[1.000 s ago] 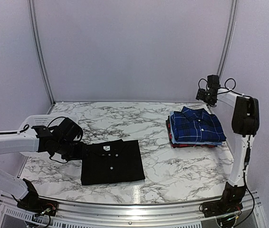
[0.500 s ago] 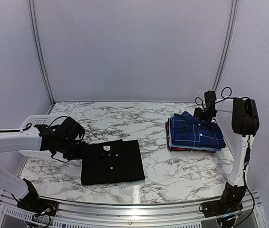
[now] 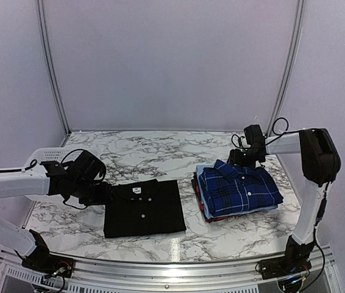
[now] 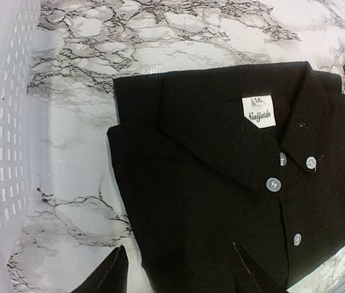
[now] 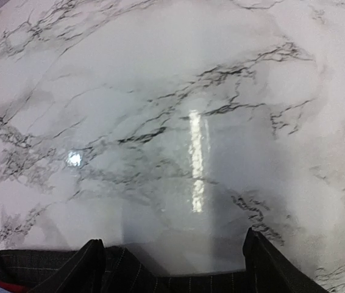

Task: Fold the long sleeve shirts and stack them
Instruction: Move the square-folded shirt to the center of the board, then pick up the square-folded shirt from the center of the board.

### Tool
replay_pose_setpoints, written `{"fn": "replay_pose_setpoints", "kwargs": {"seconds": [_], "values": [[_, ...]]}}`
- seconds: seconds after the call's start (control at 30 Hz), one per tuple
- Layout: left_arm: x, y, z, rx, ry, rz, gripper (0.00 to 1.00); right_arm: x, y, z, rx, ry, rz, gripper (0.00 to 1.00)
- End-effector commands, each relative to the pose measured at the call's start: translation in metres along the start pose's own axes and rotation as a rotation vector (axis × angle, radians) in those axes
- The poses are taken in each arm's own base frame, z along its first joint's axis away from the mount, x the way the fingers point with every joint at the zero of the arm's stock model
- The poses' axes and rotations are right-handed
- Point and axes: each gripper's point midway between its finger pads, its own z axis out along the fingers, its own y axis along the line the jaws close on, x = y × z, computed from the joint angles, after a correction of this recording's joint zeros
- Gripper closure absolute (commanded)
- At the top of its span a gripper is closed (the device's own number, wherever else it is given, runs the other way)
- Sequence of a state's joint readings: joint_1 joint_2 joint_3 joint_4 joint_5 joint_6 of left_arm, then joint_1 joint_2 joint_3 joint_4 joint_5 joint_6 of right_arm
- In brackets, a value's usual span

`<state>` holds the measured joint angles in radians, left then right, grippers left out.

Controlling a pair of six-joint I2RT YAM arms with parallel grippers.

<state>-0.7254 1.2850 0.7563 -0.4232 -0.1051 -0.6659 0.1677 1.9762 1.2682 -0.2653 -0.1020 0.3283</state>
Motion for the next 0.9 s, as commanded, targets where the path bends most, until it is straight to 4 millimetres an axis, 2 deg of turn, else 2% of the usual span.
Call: {"fn": "replay_pose_setpoints", "kwargs": {"seconds": [0.0,0.07,0.17,0.3,0.4,0.53,0.73,0.87], "values": [[0.001,0.006,-0.005,0.000,-0.016,-0.014,0.41,-0.002,-0.001,-0.023,0.032,-0.050,0.041,0.26],[0.003,0.007,-0.005,0.000,-0.015,-0.019,0.41,-0.010,-0.006,-0.035,0.060,-0.093,0.047,0.26],[0.005,0.010,-0.005,-0.006,-0.018,-0.023,0.41,-0.029,-0.002,-0.055,0.073,-0.155,0.019,0.26],[0.009,0.016,-0.004,-0.023,-0.020,-0.029,0.38,-0.053,0.026,-0.086,0.048,-0.213,-0.062,0.25],[0.011,0.021,-0.003,-0.033,-0.022,-0.037,0.37,-0.048,0.054,-0.104,0.013,-0.217,-0.132,0.25],[0.014,0.024,-0.002,-0.039,-0.019,-0.043,0.37,-0.017,0.100,-0.124,-0.070,-0.203,-0.218,0.25],[0.017,0.025,0.002,-0.039,0.000,-0.036,0.37,0.056,0.183,-0.144,-0.243,-0.138,-0.302,0.26],[0.018,0.017,0.007,0.005,0.011,-0.026,0.39,0.102,0.232,-0.148,-0.323,-0.097,-0.329,0.28]]}}
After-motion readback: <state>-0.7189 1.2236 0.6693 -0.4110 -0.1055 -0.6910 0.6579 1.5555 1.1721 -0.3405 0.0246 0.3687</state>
